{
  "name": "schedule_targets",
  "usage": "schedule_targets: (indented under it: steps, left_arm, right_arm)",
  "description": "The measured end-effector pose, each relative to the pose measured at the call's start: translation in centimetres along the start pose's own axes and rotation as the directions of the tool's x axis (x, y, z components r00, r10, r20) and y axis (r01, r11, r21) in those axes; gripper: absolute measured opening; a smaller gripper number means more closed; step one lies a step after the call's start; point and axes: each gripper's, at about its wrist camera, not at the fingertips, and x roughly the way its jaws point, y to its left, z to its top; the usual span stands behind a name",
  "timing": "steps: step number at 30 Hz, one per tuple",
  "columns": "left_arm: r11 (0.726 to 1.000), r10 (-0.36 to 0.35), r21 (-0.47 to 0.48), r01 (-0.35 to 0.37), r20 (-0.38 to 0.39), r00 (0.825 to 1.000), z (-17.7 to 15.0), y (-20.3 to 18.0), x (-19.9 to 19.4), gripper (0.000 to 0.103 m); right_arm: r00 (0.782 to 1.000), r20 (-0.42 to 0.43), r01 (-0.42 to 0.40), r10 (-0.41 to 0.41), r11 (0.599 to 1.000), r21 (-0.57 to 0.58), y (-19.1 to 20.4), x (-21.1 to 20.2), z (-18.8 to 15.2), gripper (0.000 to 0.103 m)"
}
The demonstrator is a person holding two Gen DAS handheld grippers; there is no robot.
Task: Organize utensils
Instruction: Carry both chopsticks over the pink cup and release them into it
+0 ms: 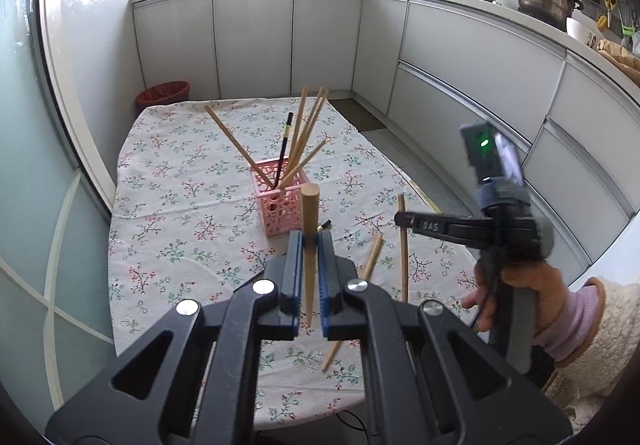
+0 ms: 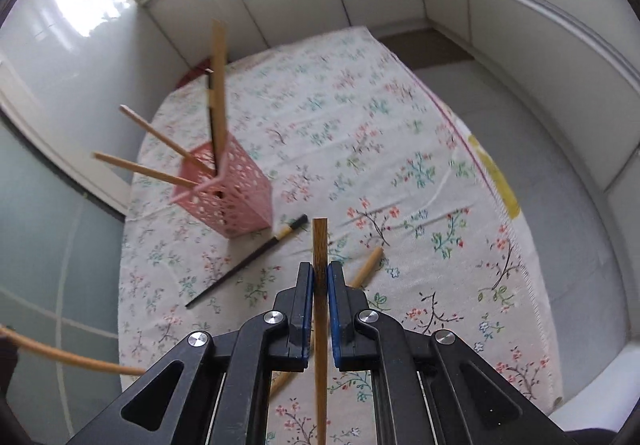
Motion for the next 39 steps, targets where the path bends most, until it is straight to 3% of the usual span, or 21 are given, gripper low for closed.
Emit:
schedule_targets:
  steps: [15,22,31,39]
  left_arm:
    - [1.0,0.017,0.021,-0.017,0.001,1.0,0.2,-2.0,-0.8,0.008]
    - [1.0,0.005,0.005,-0.005,0.02,1.0,1.4,-2.1,-1.7,0.008]
    - [1.0,-0.005,-0.018,0.006,0.065,0.998,4.6,-1.8,-2.6,0.008]
    - [0.999,0.02,-0.032,-0.016,0.153,0.988,9.6,-0.6,-3.0,0.008]
  right_arm:
    - [0.979,0.183,-0.068,0.088,0.992,-0.11,1.6,-9.0,0.8,0.007]
    - [0.955,0.268,-0.089,0.127,0.985,-0.15,2.8,-13.5,1.9,0.007]
    - [0.926,0.339,-0.11,0.165,0.978,-0.177,4.1,-17.3,4.4,0.007]
    - [0.89,0.407,-0.131,0.203,0.971,-0.199,5.9,-19.2,8.0,0.008]
